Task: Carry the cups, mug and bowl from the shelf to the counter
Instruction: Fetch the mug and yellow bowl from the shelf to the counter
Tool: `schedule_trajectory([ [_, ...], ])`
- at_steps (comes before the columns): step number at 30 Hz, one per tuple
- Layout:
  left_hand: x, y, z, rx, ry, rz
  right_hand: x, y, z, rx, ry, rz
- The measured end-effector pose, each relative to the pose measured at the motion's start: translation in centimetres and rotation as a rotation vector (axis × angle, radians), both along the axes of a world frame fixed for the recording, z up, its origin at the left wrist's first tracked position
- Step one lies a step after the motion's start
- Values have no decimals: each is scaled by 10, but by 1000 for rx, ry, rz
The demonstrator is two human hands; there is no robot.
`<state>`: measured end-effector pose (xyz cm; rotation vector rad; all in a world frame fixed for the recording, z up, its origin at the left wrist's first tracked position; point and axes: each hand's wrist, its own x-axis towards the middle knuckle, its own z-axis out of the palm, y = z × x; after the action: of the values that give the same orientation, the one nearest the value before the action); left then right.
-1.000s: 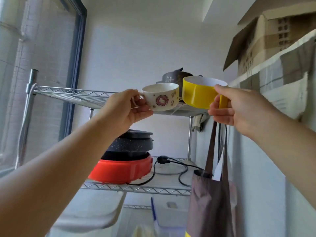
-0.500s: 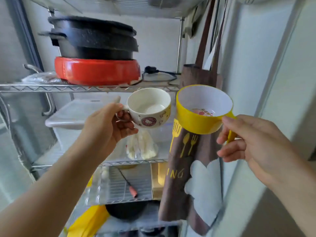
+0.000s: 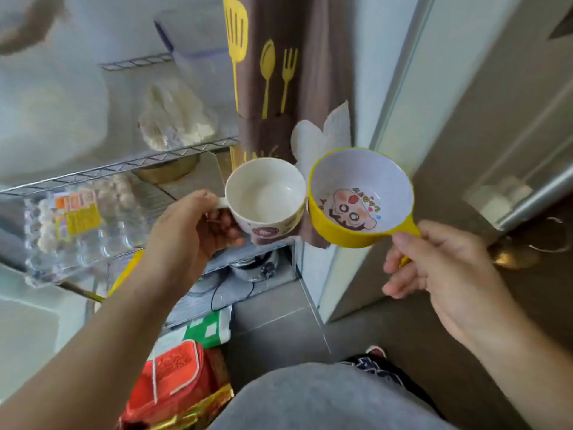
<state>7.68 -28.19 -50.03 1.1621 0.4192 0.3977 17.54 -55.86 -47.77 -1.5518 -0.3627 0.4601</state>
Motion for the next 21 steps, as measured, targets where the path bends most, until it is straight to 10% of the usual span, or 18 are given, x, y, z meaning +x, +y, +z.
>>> schedule_trajectory([
  [21, 116, -271, -104, 59, 361, -584, -33, -268, -105, -223, 445, -779],
])
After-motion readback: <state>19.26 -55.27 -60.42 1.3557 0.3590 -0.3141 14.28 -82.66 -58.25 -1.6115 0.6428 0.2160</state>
